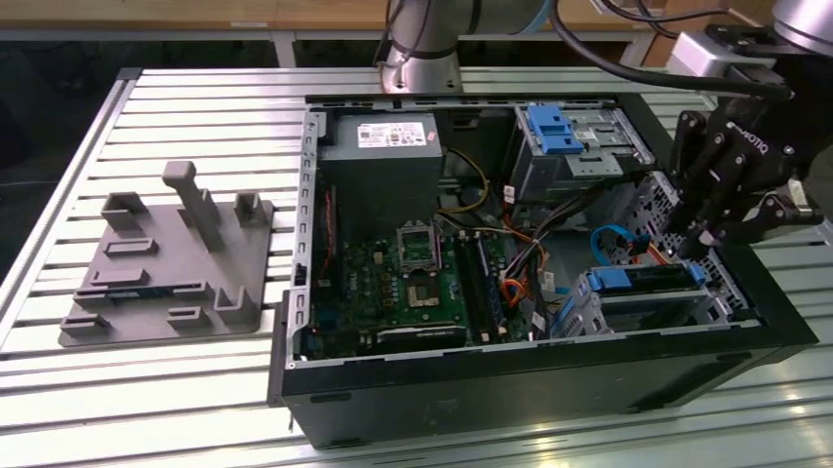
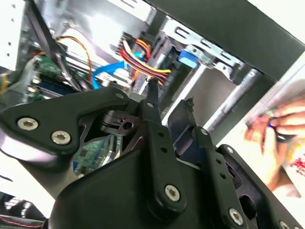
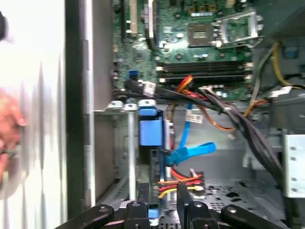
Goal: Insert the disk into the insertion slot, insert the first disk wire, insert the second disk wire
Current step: 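Insert the second disk wire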
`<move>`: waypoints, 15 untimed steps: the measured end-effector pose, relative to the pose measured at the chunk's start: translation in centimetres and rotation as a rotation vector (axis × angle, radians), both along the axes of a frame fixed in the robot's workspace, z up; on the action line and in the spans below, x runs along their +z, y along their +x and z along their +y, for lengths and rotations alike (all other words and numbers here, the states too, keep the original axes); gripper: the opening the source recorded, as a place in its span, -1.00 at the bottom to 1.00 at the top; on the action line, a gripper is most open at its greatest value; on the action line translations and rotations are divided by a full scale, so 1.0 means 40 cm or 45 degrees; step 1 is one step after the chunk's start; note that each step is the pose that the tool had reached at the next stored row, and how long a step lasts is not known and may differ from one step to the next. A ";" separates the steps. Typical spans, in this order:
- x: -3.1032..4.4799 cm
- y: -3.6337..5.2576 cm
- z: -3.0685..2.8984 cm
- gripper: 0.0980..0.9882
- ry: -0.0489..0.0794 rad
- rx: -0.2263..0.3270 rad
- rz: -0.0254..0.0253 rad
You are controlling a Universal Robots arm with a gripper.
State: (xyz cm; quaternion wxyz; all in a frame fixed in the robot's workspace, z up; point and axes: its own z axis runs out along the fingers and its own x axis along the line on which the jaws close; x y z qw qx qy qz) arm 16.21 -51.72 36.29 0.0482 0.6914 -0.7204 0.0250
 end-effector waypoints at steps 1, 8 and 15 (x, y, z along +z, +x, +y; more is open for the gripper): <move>0.000 -0.001 0.002 -0.39 -0.006 0.003 -0.0017; -0.003 -0.022 0.017 -0.39 -0.001 0.024 -0.0204; -0.003 -0.061 0.032 -0.39 -0.010 0.027 -0.0276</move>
